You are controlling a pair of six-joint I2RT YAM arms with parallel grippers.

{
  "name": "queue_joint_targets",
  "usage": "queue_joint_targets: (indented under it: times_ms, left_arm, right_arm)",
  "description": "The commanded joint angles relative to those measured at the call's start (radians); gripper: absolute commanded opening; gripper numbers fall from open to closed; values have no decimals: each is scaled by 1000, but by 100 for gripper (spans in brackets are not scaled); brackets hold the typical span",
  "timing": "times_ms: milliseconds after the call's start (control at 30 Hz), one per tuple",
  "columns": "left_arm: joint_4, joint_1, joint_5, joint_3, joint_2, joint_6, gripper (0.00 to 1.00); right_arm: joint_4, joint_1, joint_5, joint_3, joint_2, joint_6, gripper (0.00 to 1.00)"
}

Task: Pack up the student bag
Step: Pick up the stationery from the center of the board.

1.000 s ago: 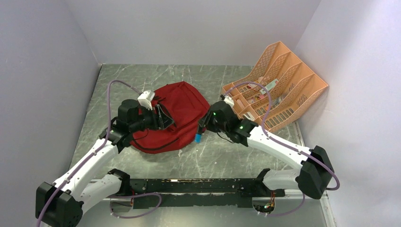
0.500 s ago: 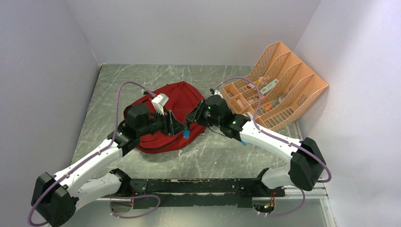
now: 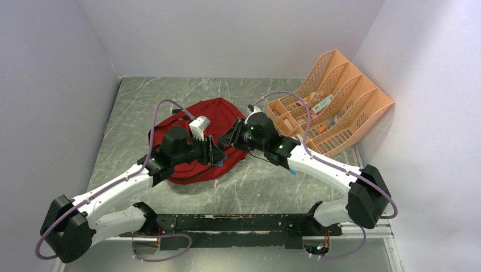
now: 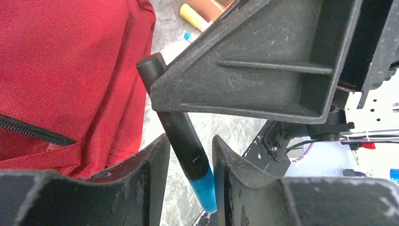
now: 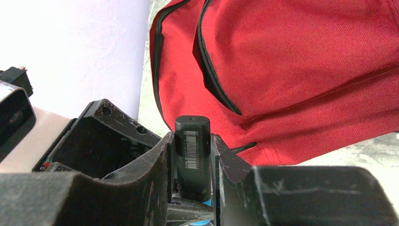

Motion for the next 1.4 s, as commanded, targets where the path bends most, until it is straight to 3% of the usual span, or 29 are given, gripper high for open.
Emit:
queue_joint_targets:
  times_ms: [0,167,500,633,700,867,1067,1233,1367]
  left_arm:
    - [51,-9,-53,1,-3,-12,42]
    - [35,-9,-111,-8,1,-38,35]
    - [-68,-8,-218,-2,-33,-48,10]
    - [-158,-7,-357,-6,-76,-101,10]
    - [-257,-5,-473,-4,-91,-158,10]
    - [-388,-4,-612,-29,-202,-259,9]
    - [-587,-4,-821,-20,-382,-349,12]
    - [-632,-4,-843,-6,-408,-349,12]
    - [-648,-3,-831,-3,-397,-373,11]
  right_arm:
    - [39,-4,-41,-1,-16,-26,8]
    - [39,-3,-75,-7,-14,-76,12]
    - [56,-4,-86,4,-45,-204,43]
    - [5,-4,-28,42,-51,-261,52]
    - [-11,-4,8,52,-59,-306,53]
    - [-32,-3,63,83,-57,-417,56]
    - [-165,17,33,269,107,-591,62]
    - [-340,86,65,497,328,-745,69]
    - [-427,163,224,649,473,-841,72]
